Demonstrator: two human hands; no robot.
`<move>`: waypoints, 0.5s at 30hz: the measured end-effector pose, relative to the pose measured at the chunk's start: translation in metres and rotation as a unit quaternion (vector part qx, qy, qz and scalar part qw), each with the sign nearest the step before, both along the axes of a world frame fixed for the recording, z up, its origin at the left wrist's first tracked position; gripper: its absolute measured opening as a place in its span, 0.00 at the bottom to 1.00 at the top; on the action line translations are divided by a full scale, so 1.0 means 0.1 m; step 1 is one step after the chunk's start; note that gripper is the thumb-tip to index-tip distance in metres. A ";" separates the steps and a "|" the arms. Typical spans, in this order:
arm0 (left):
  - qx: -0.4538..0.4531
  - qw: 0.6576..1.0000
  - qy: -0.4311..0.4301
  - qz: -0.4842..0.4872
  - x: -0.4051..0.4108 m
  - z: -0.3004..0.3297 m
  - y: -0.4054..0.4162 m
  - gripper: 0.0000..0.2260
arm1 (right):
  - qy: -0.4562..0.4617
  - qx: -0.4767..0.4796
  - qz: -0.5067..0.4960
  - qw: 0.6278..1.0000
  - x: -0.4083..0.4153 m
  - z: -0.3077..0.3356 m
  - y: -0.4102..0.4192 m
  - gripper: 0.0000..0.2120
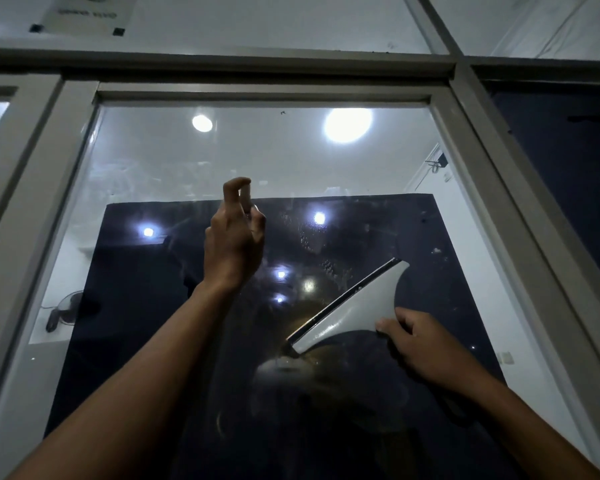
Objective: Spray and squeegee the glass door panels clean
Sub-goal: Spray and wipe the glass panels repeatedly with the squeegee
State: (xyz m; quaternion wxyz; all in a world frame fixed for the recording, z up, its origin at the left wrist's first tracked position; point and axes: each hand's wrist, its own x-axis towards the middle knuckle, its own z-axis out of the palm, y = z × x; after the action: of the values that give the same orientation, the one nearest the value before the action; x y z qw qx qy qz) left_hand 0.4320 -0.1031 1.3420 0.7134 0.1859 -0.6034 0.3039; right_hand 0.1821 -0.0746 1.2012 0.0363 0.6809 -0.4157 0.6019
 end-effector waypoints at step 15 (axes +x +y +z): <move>0.019 0.999 -0.036 0.033 0.17 0.23 0.04 0.16 | 0.082 -0.061 -0.082 0.991 0.26 0.47 0.09 0.19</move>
State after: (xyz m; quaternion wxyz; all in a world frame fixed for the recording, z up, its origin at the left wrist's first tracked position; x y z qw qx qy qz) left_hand 0.4491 -0.0988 1.3651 0.6771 0.2080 -0.6282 0.3220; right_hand 0.2084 -0.0654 1.2479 0.1610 0.6882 -0.4279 0.5633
